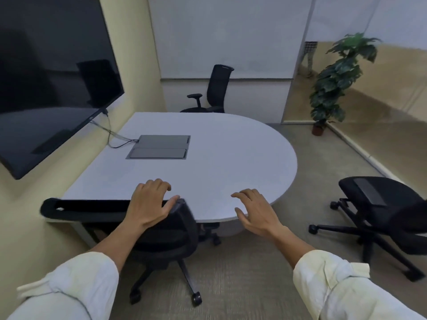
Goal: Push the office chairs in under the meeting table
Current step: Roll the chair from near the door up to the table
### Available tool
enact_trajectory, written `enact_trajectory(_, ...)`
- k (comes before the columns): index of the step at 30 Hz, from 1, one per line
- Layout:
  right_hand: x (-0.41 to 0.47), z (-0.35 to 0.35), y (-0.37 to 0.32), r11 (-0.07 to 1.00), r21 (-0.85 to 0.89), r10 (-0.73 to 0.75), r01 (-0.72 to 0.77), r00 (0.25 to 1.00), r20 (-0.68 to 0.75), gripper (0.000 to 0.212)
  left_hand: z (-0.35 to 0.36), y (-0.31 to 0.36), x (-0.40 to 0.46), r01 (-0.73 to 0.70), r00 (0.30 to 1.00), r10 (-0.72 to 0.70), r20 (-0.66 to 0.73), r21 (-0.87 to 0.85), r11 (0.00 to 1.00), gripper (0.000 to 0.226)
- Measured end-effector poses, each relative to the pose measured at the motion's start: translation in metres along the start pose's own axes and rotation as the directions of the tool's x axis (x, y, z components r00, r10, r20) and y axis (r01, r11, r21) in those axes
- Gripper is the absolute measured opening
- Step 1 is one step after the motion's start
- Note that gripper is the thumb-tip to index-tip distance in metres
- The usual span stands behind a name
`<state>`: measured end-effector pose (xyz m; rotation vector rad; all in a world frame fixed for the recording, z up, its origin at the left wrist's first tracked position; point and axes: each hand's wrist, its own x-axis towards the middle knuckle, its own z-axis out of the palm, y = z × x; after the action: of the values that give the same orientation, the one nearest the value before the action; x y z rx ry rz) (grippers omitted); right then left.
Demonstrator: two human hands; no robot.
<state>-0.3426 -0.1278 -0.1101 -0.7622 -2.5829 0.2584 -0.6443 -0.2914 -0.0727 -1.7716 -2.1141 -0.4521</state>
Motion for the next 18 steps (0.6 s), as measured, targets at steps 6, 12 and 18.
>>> enact_trajectory(6, -0.057, -0.071, 0.103, 0.989, -0.039, 0.137, -0.141, 0.987, -0.084, 0.044, 0.030, 0.129, 0.080, -0.057, 0.998, 0.057, 0.000, -0.034, 0.998, 0.052)
enact_trajectory(12, -0.118, -0.146, 0.201, 0.952, -0.103, 0.269, -0.290, 0.946, -0.179, 0.046, 0.062, 0.266, 0.158, -0.100, 0.995, 0.096, -0.034, -0.156, 0.983, 0.055)
enact_trajectory(18, -0.164, -0.204, 0.286, 0.872, -0.164, 0.412, -0.460, 0.873, -0.259, 0.047, 0.086, 0.388, 0.228, -0.176, 0.984, 0.177, -0.018, -0.239, 0.955, 0.057)
